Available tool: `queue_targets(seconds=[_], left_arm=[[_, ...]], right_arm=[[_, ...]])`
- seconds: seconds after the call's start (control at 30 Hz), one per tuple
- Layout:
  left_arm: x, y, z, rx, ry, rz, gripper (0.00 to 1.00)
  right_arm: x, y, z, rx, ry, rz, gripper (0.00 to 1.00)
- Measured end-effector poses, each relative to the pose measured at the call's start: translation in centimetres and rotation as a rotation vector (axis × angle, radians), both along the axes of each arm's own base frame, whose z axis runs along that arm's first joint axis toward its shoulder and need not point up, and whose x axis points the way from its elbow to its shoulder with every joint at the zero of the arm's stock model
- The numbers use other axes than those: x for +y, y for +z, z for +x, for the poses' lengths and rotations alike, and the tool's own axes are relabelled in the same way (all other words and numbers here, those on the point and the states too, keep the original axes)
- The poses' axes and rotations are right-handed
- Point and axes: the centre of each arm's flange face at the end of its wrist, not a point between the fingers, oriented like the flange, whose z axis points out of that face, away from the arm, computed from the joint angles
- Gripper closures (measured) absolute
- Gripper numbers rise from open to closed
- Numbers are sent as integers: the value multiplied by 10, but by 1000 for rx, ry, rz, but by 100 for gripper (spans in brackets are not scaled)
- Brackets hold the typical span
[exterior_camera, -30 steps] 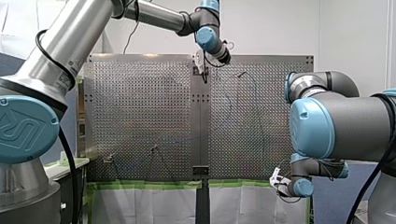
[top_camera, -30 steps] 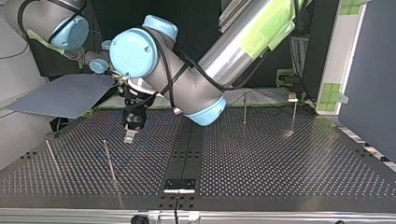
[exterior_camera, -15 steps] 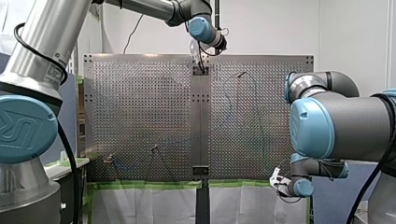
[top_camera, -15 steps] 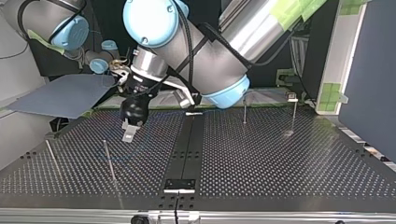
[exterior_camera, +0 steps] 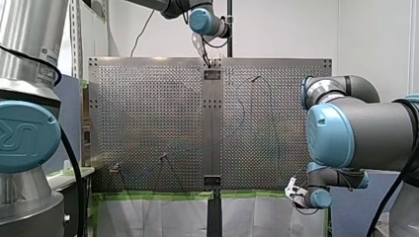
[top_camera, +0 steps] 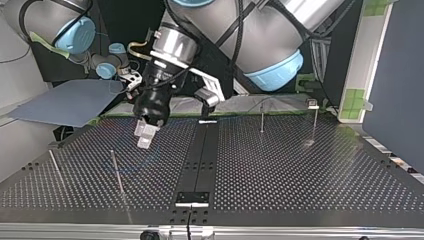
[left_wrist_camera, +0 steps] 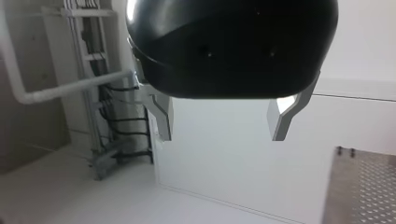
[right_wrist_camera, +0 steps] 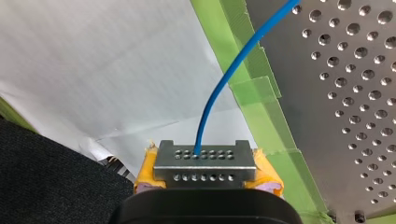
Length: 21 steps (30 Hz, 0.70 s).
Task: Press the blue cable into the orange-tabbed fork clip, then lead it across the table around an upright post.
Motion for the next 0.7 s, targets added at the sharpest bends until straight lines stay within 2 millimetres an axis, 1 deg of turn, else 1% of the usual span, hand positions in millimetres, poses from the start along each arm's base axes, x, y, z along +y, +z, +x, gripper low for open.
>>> queue_targets(seconds=[0.1,0.2,0.7], left_arm=[[6,2,-6,-20,2,-11,0],[9,-5,-7,-28,6,-15,0],[12,-62,-6,-32,12,-16,0]], right_arm=[[0,0,0,0,0,0,100],[0,0,0,0,0,0,100],[0,0,1,1,-1,1,100]])
